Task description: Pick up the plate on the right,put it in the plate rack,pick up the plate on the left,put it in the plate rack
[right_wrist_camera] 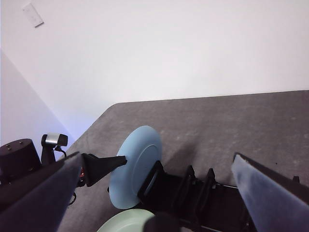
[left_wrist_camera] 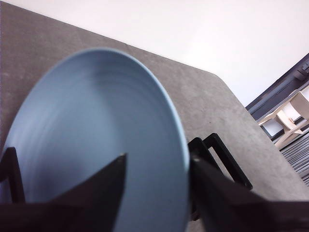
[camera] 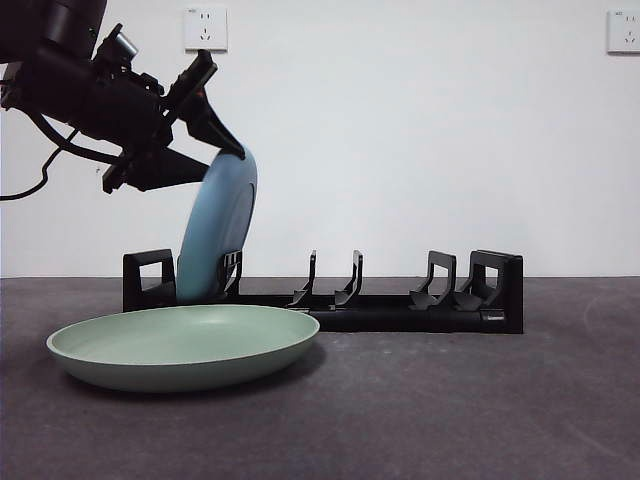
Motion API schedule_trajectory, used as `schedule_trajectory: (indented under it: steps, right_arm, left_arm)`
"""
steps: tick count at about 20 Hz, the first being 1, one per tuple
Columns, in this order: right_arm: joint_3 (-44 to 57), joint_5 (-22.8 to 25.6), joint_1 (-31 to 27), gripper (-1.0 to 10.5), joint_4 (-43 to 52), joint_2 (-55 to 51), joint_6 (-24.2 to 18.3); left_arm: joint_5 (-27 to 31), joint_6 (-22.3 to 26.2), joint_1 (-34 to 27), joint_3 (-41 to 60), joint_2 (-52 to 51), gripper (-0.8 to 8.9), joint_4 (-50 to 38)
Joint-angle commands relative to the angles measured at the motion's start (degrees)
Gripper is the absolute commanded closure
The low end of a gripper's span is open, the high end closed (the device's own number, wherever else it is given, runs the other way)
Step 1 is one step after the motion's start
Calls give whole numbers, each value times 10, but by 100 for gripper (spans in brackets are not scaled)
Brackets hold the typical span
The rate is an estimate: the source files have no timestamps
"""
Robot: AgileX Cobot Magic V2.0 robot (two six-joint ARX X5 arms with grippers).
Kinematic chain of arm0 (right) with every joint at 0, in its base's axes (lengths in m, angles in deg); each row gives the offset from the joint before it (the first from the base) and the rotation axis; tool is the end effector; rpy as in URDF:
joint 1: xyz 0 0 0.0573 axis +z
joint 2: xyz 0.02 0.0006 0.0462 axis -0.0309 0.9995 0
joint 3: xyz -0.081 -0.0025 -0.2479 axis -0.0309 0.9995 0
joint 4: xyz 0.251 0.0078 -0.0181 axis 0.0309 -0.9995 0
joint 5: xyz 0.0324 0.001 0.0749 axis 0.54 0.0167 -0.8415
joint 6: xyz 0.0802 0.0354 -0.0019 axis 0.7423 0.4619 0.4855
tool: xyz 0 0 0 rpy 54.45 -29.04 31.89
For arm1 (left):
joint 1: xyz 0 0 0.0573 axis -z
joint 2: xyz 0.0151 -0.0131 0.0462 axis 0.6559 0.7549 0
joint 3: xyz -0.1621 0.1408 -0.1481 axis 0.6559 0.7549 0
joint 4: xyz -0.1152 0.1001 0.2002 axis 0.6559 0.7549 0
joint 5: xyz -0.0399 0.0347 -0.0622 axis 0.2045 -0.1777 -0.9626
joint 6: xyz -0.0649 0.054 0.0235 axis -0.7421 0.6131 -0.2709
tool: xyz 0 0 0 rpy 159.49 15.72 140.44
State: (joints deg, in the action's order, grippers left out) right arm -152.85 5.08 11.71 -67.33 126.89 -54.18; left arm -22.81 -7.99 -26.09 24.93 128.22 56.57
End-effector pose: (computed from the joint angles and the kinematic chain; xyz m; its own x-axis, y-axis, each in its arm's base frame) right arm 0.2274 0.0821 0.3900 0.8145 0.5628 -0.1408 -0.4991 0.8036 0.3243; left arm 0.3739 -0.1312 0.2213 0.7501 -0.6234 -0.2206 0.4287 0.7125 -0.5555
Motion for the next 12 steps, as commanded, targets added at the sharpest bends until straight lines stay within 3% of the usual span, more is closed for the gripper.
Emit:
schedule_trajectory:
  steps: [1,7,12]
  right_arm:
    - [1,0,0,416,2,5,-4]
    - [1,-4,2,416,-28,10,5]
    - [1,-75,2,421,-80,36,11]
  left_arm:
    - [-13,33,1,3,2,467,-15]
    - [-41,108,2,3,-55,466,-16]
    - [-62,216,9,2,-152,467,50]
